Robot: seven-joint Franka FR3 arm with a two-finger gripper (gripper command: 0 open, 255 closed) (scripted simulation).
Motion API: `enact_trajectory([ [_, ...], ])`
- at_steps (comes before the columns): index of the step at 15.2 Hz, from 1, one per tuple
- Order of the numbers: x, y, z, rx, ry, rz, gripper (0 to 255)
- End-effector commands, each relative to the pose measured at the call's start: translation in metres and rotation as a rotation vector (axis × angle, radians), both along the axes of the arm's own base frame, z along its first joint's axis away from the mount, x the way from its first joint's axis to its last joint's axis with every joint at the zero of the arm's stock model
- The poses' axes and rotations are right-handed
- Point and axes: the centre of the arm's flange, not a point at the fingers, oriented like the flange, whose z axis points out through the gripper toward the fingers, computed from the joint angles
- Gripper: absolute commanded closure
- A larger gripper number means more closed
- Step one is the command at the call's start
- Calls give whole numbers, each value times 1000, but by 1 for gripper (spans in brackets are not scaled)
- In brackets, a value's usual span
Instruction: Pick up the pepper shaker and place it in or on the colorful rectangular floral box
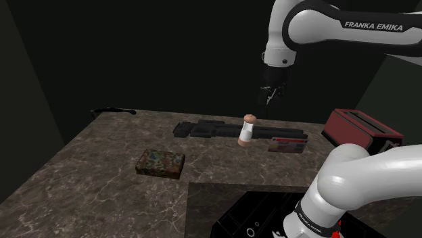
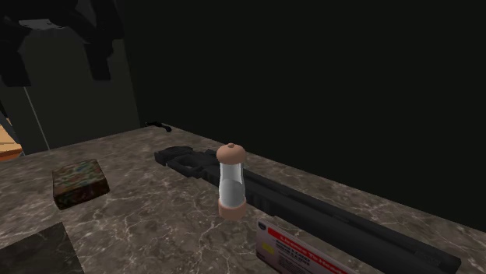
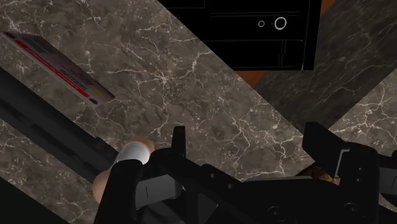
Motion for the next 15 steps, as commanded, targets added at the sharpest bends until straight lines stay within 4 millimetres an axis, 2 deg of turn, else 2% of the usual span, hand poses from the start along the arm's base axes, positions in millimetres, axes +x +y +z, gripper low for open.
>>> enact_trajectory([
  [1, 0, 0, 0, 0, 0, 0, 0],
  [15, 87, -150, -87, 122, -56, -15, 0],
])
